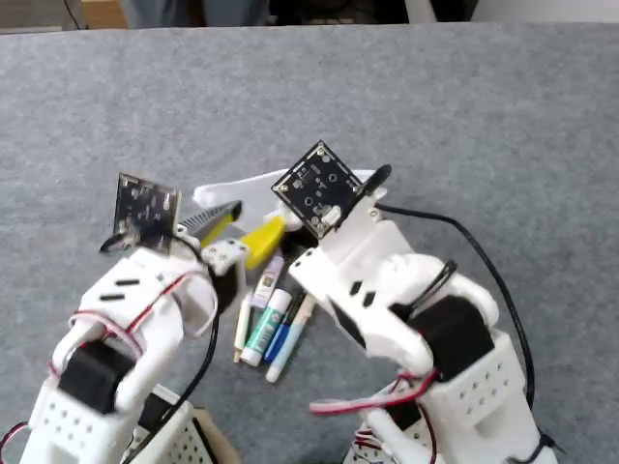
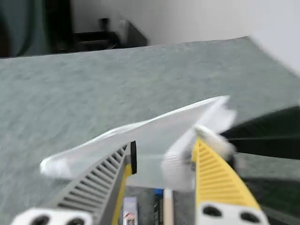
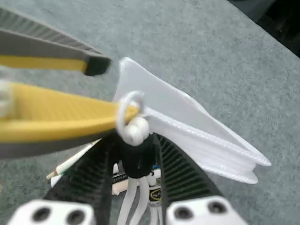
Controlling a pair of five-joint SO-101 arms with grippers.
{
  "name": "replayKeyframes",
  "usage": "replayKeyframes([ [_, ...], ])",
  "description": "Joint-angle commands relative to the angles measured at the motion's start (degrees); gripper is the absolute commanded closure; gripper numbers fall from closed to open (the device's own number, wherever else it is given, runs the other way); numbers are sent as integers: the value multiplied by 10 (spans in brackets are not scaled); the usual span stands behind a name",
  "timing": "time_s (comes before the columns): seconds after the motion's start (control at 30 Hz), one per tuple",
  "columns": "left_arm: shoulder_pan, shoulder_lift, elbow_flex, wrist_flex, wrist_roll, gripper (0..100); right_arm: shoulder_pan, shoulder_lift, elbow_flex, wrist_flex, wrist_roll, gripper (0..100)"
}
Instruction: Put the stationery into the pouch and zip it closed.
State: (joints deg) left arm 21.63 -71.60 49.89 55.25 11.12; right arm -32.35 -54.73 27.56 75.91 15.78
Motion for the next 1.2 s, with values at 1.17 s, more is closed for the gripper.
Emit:
replayKeyframes([
  [1.17,-21,-2,65,63,-2,788,-6,-5,-27,-15,0,986],
])
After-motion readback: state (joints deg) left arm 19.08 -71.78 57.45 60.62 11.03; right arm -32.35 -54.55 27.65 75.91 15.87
